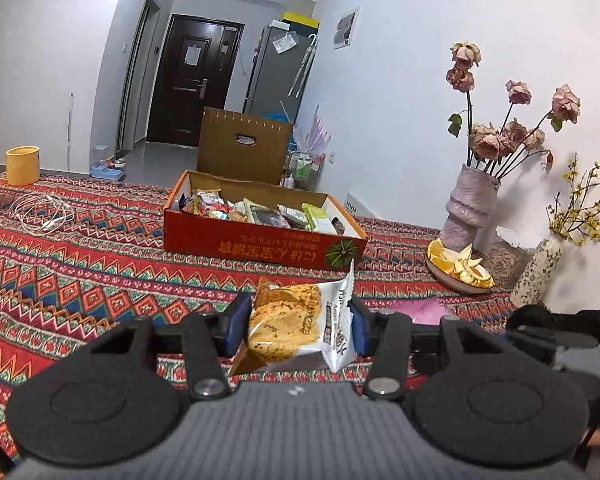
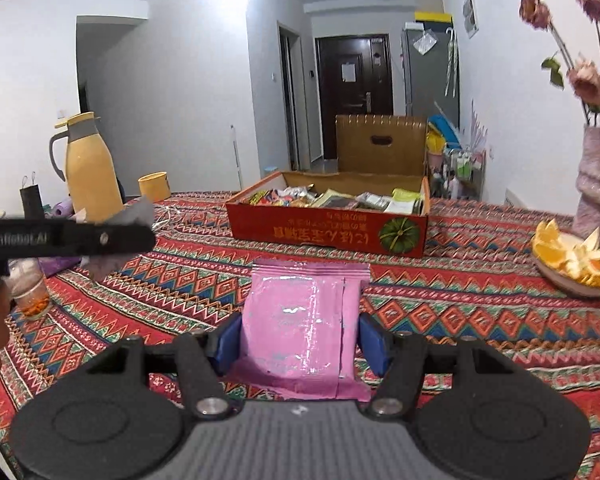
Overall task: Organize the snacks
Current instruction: 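Carry both held packets over the cardboard box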
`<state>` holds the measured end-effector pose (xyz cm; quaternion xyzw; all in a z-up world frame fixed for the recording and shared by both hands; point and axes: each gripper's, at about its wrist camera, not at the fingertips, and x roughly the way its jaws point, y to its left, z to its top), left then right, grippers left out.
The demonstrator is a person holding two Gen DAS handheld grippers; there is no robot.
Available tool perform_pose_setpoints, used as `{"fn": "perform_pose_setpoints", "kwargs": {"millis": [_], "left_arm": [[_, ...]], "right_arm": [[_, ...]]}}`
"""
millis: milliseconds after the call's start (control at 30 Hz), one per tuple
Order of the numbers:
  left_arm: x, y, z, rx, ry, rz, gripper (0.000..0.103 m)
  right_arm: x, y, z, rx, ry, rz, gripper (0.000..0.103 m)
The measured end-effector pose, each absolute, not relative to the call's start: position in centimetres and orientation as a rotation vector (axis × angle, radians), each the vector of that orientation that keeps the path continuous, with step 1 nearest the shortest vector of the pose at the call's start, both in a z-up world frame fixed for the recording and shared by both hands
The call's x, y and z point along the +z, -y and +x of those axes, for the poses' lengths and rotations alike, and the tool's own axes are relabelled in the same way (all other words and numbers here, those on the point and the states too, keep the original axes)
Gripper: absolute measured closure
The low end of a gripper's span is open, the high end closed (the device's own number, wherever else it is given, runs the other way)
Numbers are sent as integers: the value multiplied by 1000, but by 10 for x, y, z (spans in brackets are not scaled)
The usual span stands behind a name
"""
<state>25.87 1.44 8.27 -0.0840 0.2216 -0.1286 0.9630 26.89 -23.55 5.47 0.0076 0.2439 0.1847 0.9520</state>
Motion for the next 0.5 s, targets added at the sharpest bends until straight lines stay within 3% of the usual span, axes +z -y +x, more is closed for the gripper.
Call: {"fn": "perform_pose_setpoints", "kwargs": {"millis": [500], "left_arm": [[93, -23, 292, -276, -413, -167, 52]], "right_arm": [[69, 239, 303, 347, -439, 22, 42]]}}
